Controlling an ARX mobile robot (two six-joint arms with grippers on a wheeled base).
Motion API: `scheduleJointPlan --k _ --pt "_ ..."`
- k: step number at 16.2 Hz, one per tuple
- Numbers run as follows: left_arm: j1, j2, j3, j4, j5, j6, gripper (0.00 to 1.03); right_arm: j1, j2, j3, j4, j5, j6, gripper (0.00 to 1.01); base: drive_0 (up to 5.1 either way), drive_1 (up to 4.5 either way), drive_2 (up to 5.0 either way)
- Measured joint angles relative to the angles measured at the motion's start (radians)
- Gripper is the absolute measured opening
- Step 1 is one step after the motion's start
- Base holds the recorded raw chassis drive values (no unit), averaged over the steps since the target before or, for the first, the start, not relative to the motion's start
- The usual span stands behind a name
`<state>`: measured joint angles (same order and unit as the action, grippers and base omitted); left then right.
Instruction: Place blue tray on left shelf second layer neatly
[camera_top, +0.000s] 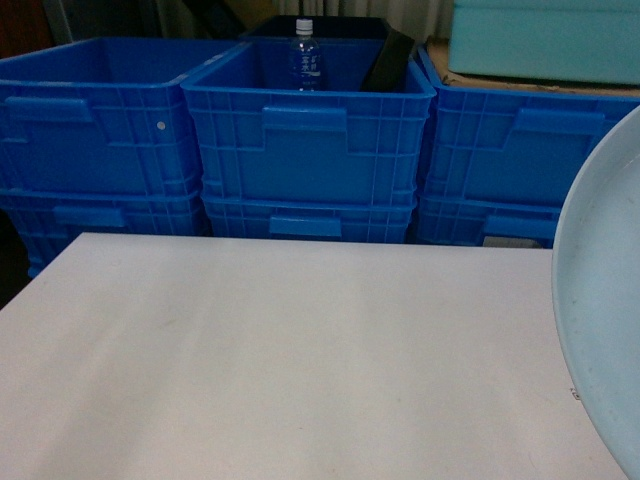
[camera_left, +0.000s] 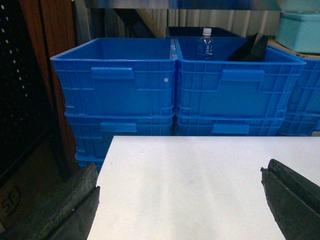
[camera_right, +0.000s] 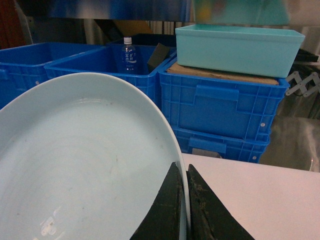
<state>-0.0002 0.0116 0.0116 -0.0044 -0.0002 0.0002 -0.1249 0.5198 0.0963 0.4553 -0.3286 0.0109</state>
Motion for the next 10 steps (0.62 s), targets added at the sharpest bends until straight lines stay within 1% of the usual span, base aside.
scheduleJointPlan --k 1,2,3,10 --pt "0.000 0.000 0.000 0.000 0.000 0.000 0.98 0.005 0.000 -0.003 0.003 0.000 -0.002 0.02 0.0 0.00 0.0" --pt "0.000 0.000 0.000 0.000 0.000 0.000 0.98 0.019 -0.005 -0.005 0.006 0.024 -0.005 0.02 0.0 0.00 0.0" --pt "0.000 0.000 0.000 0.000 0.000 0.000 0.98 0.027 -0.007 -0.007 0.005 0.036 -0.008 0.02 0.0 0.00 0.0" --pt "0.000 0.000 0.000 0.000 0.000 0.000 0.98 0.027 -0.007 -0.007 0.005 0.040 -0.008 0.02 -0.1 -0.09 -0.1"
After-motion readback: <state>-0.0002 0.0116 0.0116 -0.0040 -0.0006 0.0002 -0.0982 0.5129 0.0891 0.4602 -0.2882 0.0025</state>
